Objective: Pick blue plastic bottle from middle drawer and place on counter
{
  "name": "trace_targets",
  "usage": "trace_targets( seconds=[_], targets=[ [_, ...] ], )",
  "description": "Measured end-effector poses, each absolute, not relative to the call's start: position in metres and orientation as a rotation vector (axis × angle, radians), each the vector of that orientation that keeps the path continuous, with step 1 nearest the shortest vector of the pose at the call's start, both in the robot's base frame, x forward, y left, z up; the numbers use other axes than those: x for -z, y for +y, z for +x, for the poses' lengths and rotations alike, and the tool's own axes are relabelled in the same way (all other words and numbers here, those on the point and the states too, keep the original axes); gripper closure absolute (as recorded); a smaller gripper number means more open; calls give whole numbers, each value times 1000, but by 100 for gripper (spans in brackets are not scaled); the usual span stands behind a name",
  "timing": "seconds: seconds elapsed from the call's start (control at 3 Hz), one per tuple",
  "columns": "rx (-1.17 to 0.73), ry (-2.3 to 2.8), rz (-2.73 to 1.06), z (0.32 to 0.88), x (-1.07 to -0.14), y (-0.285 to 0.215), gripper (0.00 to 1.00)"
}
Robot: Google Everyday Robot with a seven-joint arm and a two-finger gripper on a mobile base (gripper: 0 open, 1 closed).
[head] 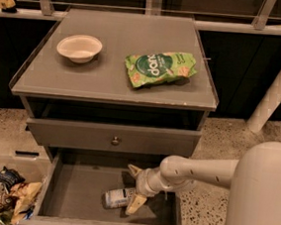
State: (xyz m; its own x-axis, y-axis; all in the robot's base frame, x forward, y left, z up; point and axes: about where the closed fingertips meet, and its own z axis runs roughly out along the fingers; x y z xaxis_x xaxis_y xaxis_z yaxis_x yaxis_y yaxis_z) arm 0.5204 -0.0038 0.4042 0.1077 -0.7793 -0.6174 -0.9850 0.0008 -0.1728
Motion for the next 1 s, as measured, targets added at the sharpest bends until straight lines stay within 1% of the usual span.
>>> trace_targets(
  seconds=[0.33, 0.67, 1.0],
  targets=[
    [-536, 1771, -1786, 537, -360, -11, 0],
    [-536, 1771, -1786, 537, -360, -11, 0],
    [-536, 1771, -1786, 537, -360, -11, 18]
  ],
)
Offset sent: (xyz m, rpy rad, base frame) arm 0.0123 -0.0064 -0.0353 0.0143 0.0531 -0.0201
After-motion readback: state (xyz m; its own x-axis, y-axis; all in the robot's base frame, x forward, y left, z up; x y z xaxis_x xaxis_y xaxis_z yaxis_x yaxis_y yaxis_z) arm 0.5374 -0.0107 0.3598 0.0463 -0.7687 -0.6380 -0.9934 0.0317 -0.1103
